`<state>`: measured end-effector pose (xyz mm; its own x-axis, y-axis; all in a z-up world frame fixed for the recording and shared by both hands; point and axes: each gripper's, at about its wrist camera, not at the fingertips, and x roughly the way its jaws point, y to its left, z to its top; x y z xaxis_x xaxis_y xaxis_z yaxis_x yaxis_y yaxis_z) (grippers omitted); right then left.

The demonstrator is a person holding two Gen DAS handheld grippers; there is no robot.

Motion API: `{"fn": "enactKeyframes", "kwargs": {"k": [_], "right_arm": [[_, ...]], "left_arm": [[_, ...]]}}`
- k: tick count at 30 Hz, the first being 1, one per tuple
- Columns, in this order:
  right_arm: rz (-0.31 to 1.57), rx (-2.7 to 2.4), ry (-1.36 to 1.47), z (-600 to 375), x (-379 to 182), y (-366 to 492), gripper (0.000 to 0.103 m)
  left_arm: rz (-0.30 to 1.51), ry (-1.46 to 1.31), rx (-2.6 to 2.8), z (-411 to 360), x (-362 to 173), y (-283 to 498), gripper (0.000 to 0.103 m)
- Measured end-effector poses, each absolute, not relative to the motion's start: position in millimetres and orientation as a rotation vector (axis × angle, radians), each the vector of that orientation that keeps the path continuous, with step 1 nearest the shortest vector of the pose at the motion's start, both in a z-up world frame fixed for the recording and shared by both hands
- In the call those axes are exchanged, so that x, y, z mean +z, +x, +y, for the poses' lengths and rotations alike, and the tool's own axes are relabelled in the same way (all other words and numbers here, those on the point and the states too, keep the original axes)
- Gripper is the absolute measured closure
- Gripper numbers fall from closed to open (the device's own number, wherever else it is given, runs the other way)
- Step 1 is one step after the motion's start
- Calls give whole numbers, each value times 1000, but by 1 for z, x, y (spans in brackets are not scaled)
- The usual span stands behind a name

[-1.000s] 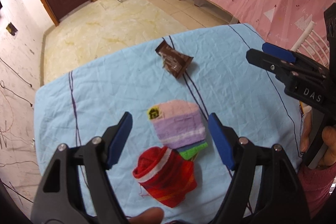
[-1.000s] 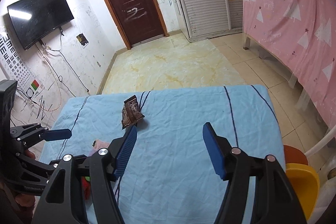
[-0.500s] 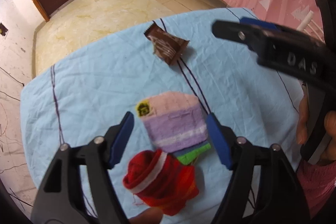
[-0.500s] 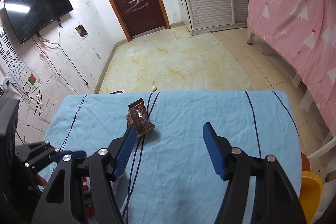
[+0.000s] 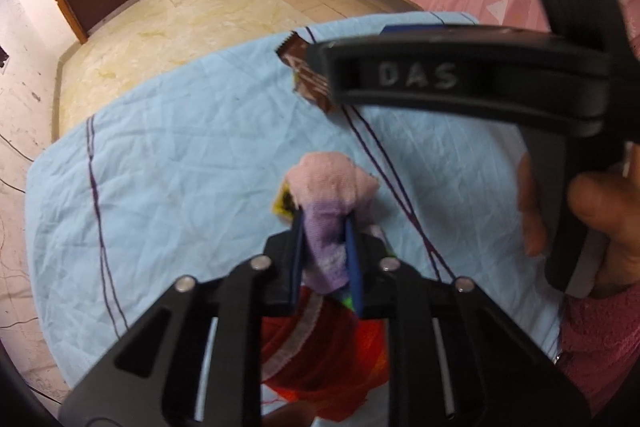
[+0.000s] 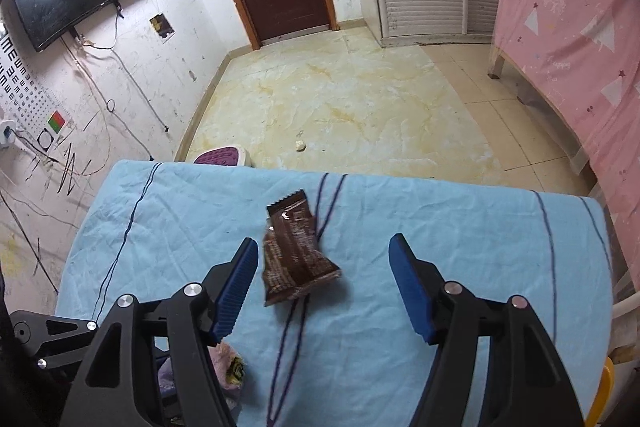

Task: Collect trash
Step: 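Grasp the pink-purple sock with the left tool while the right tool grasps the brown wrapper, then carry both items to the yellow bucket and open both tools to drop them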

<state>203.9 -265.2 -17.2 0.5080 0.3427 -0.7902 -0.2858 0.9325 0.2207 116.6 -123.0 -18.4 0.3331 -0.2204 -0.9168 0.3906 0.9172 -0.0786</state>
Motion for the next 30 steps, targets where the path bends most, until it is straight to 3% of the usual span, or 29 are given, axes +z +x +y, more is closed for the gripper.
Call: {"fn": "enactKeyframes", "kwargs": {"k": [10,12,15,21,30], "right_arm": [[972,390,-9,-240,-26,209,42],[975,391,-29,-231,-27,208,60],[988,380,-78,-222,-32,208,77],[960,341,-97,-224,-32,203,87],[873,350,19,-265,-4,178,87]], "left_arm": [[1102,94,-380,-86,5,110,86],[1085,86,-373,-82,12,107,86],[1060,75,-355,-77,23,105,86],[1023,71,-323,-72,42,96,86],[972,97,-298,-79,69,84,86]]}}
